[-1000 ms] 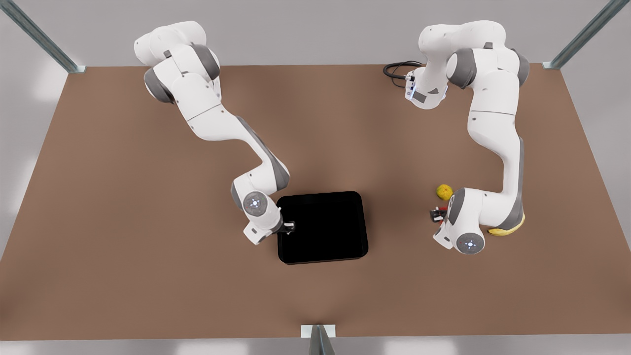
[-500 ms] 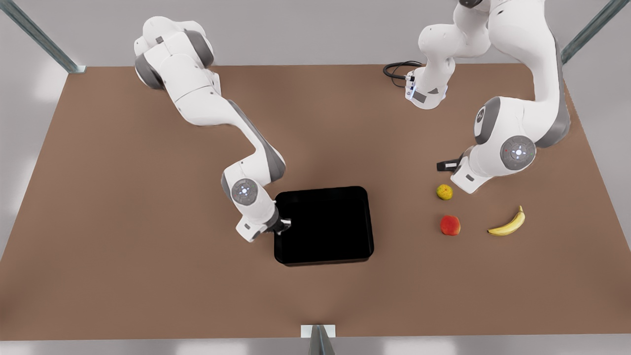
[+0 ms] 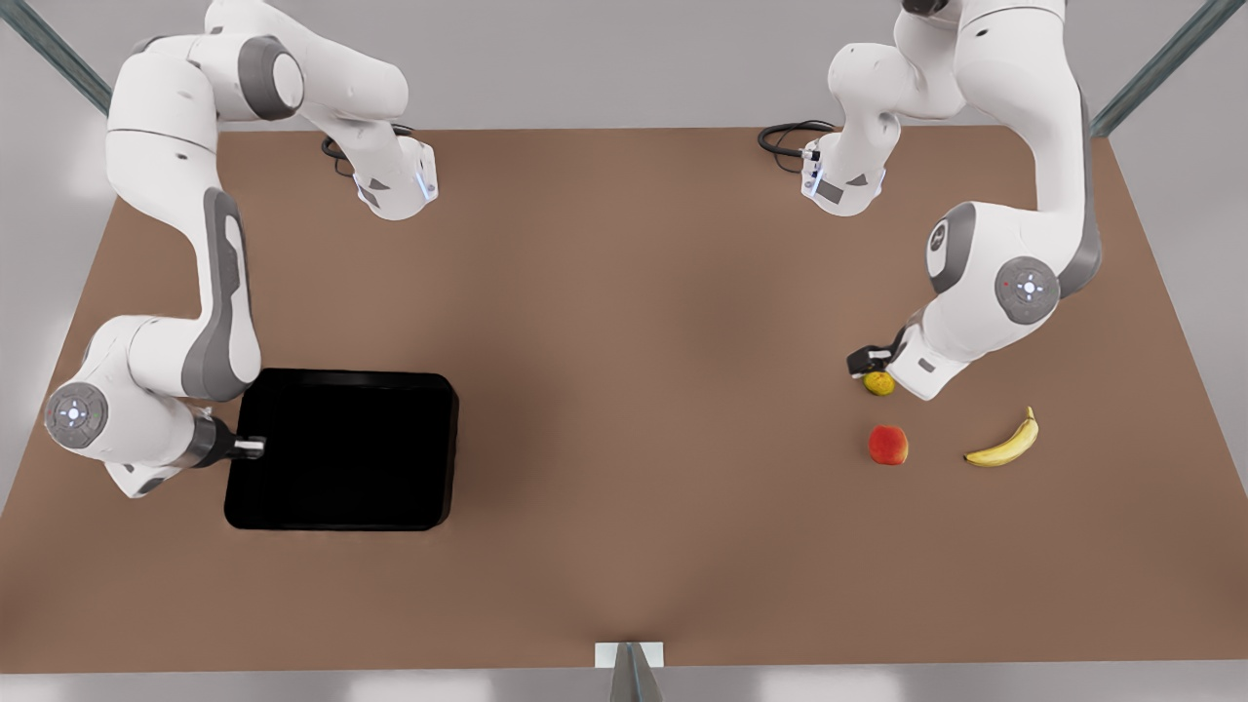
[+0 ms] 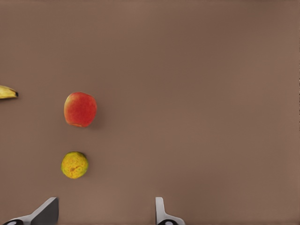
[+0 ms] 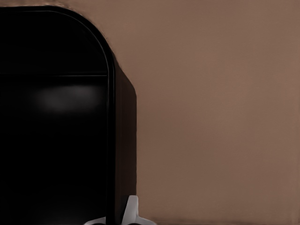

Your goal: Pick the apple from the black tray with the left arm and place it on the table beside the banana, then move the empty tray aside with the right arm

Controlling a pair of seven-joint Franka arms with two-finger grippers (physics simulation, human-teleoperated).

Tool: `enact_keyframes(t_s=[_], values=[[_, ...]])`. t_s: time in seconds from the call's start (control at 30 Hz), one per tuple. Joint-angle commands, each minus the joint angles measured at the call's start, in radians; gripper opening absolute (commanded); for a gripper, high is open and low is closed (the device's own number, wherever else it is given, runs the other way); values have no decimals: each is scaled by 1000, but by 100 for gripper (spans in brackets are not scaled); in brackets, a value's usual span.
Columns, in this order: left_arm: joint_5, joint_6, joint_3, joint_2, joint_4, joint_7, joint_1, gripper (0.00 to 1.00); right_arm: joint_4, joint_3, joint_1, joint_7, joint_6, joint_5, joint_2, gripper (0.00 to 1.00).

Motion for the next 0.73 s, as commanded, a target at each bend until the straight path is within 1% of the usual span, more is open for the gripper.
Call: enact_keyframes(t_s=[0.0,0.17,0.2,0.23,0.27,0.33,0.37,0.43,0.47,0.5,0.53,0.57,0.6,0.63,0.7], values=[[-7,10,0,1,1,13,-1,100,-42,1,-4,-773,100,-39,23,0],[-4,10,-3,4,1,9,-4,100,-44,2,-4,-768,121,-39,38,0],[-4,10,-5,4,1,9,-4,100,-42,2,-4,-767,121,-39,43,2],[-4,10,-5,4,1,9,-4,100,-42,1,-3,-765,121,-39,54,35],[-4,10,-5,4,1,8,-5,100,-41,1,-4,-754,120,-39,52,100],[-4,10,-5,7,3,8,-5,100,-41,6,-3,-728,105,-12,43,100],[-2,10,-5,7,3,8,-5,100,-41,12,0,-655,69,-7,9,100],[-1,10,-5,9,3,8,-5,100,-28,62,2,-505,-17,-9,-49,100],[-1,10,-5,9,3,8,-5,100,-27,73,3,-436,-59,-9,-89,100],[1,10,-5,9,3,8,-5,100,-25,99,3,-310,-124,-9,-143,100],[1,10,-6,9,3,8,-5,100,-25,143,3,-84,-198,-13,-213,100],[1,10,-6,11,3,8,-5,100,41,173,3,45,-317,-12,-247,100],[3,10,-6,11,3,8,-8,100,119,187,3,172,-415,-7,-247,100],[3,10,-6,11,3,8,-10,100,128,194,2,313,-435,-9,-274,100],[3,10,-6,12,10,8,-10,100,125,202,2,390,-422,-9,-319,100]])
